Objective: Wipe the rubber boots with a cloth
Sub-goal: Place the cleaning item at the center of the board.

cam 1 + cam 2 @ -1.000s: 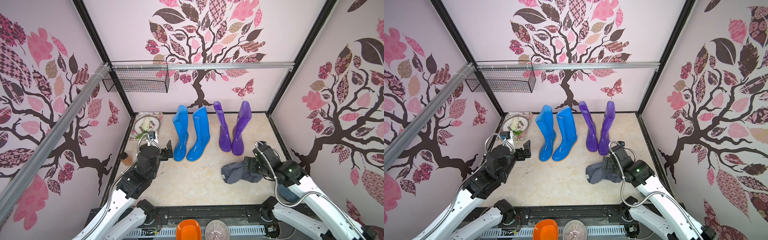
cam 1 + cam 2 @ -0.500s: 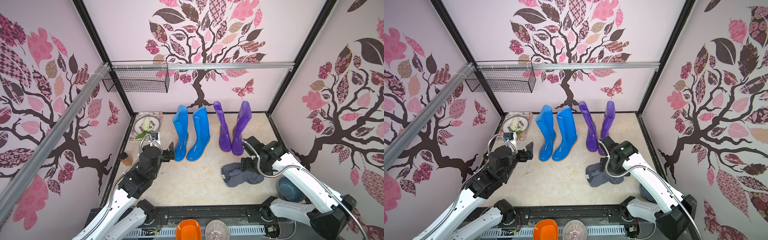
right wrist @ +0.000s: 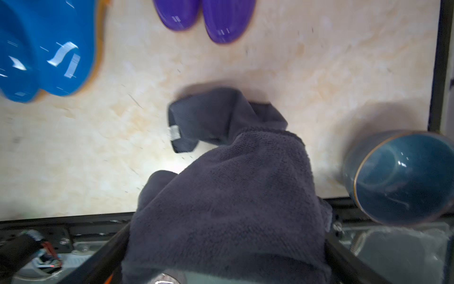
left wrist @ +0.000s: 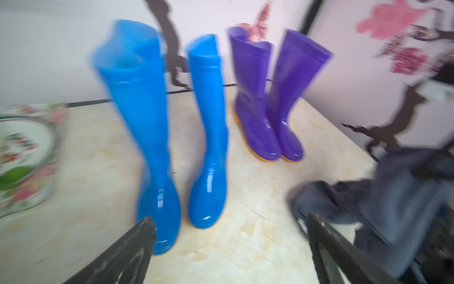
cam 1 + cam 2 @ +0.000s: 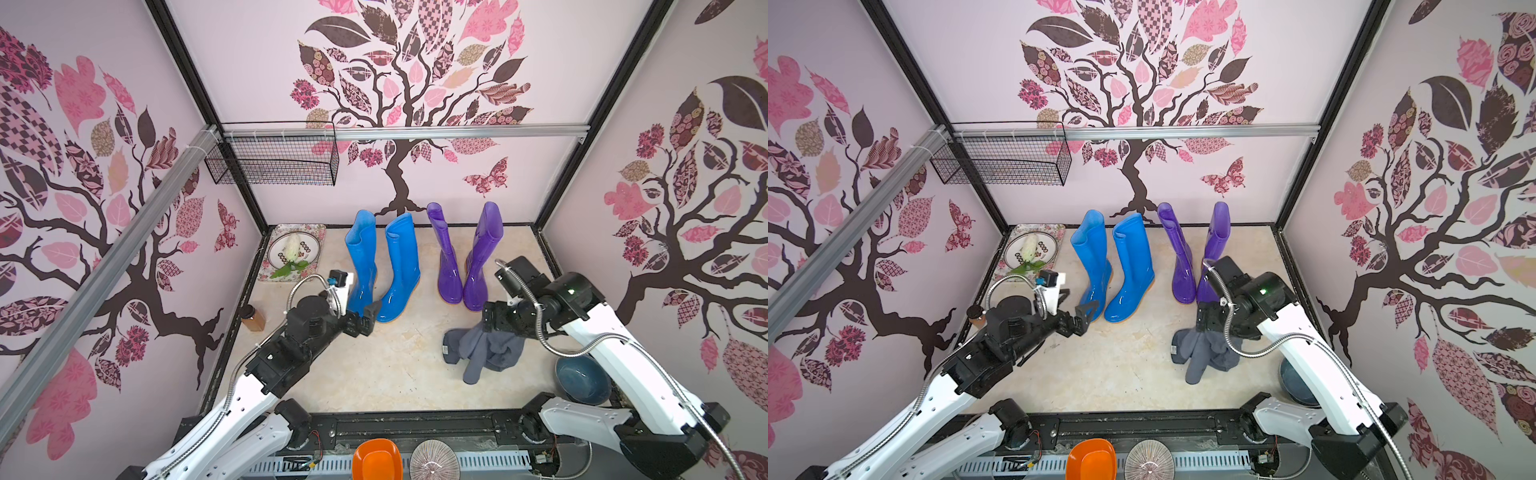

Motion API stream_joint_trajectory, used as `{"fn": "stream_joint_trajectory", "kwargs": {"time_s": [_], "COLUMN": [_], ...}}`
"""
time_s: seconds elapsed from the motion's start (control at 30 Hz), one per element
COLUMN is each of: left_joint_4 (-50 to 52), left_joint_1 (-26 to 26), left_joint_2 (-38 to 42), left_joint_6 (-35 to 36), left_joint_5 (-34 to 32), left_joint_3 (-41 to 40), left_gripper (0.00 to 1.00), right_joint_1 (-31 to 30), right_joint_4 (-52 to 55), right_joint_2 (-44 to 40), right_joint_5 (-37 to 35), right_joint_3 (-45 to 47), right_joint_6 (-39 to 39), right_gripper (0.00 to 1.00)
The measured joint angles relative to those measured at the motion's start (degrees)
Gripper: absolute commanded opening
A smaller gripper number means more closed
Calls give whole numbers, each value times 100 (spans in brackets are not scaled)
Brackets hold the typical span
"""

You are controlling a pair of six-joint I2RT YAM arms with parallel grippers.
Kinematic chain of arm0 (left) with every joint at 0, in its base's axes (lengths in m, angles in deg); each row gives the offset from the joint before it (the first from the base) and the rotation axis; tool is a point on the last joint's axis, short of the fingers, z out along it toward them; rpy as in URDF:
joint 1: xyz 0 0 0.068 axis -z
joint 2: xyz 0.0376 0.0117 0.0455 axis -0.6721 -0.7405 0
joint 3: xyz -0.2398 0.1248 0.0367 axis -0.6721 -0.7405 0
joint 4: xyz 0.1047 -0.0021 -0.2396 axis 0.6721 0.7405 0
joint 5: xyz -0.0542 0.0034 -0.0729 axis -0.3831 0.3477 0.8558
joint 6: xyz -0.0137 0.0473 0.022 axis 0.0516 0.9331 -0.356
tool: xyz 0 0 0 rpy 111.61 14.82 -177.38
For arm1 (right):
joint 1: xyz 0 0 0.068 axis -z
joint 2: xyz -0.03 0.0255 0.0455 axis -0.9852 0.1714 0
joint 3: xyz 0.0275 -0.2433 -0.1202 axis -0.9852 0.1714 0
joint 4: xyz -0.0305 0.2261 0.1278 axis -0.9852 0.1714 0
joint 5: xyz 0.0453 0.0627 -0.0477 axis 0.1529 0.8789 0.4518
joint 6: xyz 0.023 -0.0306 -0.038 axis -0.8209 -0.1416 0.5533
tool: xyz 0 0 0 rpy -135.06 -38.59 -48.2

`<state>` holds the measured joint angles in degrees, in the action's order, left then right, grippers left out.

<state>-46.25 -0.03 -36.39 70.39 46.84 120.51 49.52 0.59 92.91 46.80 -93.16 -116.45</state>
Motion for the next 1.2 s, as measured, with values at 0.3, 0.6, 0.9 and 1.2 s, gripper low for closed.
{"fn": "stream_joint_trajectory", "kwargs": {"time_s": [0.3,0.6,0.9,1.2], "left_joint_4": [-1543,-3585,-5418,-5698], "left_joint_1": [2966,2771,2771,2555], "left_joint_2": [-1823,-3775,-4503,-4594], "left_joint_6": [1252,1639,1425,992], "left_joint_5": [212,-890,-1456,-1517], "left_joint_3": [-17,214,424,302], "left_gripper": [98,98,0,0], "right_joint_1": [0,0,0,0], "right_joint_4": [-7,-72,-142,81], "right_joint_2": [-83,-223,-520,-385], "right_joint_5": [170,468,780,302], "right_joint_3": [-498,-262,-120,-1099], "right_joint_6": [90,109,151,223], "right_gripper": [100,100,100,100]}}
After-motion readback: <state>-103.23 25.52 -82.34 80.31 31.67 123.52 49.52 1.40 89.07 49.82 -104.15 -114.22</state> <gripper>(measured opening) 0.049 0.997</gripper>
